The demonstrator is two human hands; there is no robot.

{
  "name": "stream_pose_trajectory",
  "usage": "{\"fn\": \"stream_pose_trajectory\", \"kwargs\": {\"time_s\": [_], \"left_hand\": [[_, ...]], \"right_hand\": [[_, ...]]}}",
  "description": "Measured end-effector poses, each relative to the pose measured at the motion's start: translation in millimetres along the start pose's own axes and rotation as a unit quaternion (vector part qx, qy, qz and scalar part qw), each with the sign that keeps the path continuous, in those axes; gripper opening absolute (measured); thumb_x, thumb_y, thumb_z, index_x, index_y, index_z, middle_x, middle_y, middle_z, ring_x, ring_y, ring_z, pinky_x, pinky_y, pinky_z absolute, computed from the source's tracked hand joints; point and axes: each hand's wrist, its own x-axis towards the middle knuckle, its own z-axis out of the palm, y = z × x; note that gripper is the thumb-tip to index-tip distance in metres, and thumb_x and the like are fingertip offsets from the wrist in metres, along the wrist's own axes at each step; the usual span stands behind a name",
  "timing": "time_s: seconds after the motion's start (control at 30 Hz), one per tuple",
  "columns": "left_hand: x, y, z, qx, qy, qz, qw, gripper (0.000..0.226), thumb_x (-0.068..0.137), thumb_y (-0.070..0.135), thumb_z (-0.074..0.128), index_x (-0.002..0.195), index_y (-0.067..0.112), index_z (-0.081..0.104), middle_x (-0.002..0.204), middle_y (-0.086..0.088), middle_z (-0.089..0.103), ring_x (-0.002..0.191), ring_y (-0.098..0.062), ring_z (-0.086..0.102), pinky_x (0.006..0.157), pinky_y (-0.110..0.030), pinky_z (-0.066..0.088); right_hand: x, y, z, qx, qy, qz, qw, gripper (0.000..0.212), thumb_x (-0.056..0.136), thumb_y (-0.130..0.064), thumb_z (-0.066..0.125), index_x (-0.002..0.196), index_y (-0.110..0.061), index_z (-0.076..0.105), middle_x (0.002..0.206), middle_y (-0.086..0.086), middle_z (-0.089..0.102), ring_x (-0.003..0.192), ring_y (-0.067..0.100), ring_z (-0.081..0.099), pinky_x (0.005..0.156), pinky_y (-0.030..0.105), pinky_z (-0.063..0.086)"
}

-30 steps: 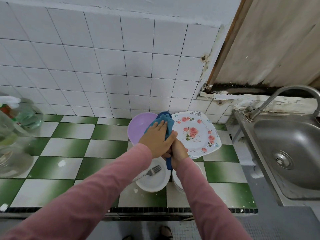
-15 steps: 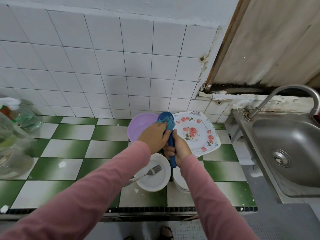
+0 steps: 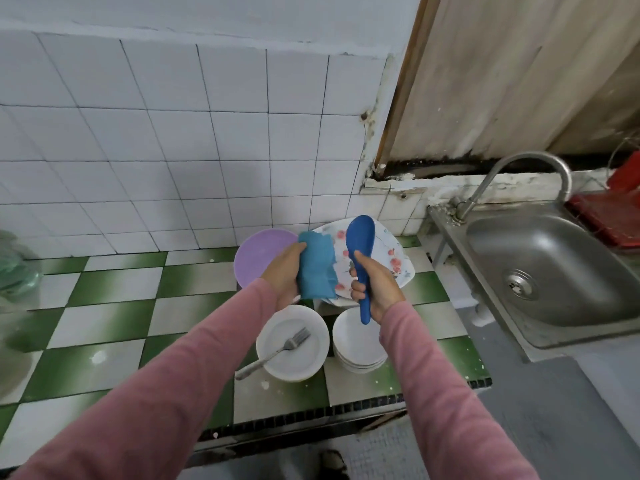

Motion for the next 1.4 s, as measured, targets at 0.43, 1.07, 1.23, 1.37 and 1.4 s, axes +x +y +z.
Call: {"fn": "stream_pose_trajectory", "kwargs": {"time_s": [0.43,1.07,1.23,1.37,1.4], "left_hand": [[-4,-35,104,0.102,-0.169,0.046,0.979,0.039,0.099,0.000,0.049,0.129,0.025,0.044,0.123,-0.008,0.059,0.101,-0.025,0.062,0.081,-0.045,0.055],[-56,-165,390,0.074,-0.262,-0.034,0.962,0.035,0.094,0.001,0.043,0.127,0.003,0.051,0.120,-0.021,0.063,0.089,-0.027,0.068,0.069,-0.031,0.061],[-49,-181,439,0.050,-0.270,-0.046,0.961,0.052,0.096,0.048,0.052,0.119,0.002,0.056,0.108,-0.018,0.070,0.084,-0.023,0.072,0.070,-0.029,0.060],[-29,-187,472,0.101,-0.264,-0.013,0.959,0.025,0.091,0.030,0.066,0.100,0.008,0.061,0.099,-0.010,0.070,0.081,-0.017,0.072,0.067,-0.023,0.056],[-21,-187,481,0.107,-0.256,-0.001,0.961,0.017,0.089,0.022,0.069,0.095,0.010,0.058,0.098,-0.011,0.068,0.079,-0.018,0.070,0.065,-0.023,0.056]], "right_hand": [[-68,-39,-81,0.034,0.154,-0.118,0.980,0.012,0.100,-0.008,0.054,0.088,-0.012,0.054,0.069,0.004,0.047,0.051,0.011,0.044,0.040,0.020,0.040],[-178,-147,-348,0.013,0.277,-0.218,0.936,0.009,0.101,-0.005,0.051,0.097,-0.005,0.059,0.069,0.005,0.049,0.053,0.012,0.048,0.050,0.023,0.049],[-171,-178,-403,-0.002,0.291,-0.218,0.931,0.014,0.100,-0.006,0.054,0.113,-0.002,0.059,0.077,0.006,0.052,0.064,0.015,0.054,0.058,0.027,0.054],[-148,-198,-428,-0.020,0.304,-0.218,0.927,0.017,0.100,-0.006,0.054,0.116,-0.003,0.060,0.080,0.005,0.055,0.067,0.016,0.057,0.062,0.028,0.055],[-142,-203,-433,-0.026,0.305,-0.219,0.927,0.017,0.100,-0.007,0.054,0.116,-0.003,0.060,0.081,0.006,0.056,0.069,0.017,0.057,0.062,0.028,0.056]]}}
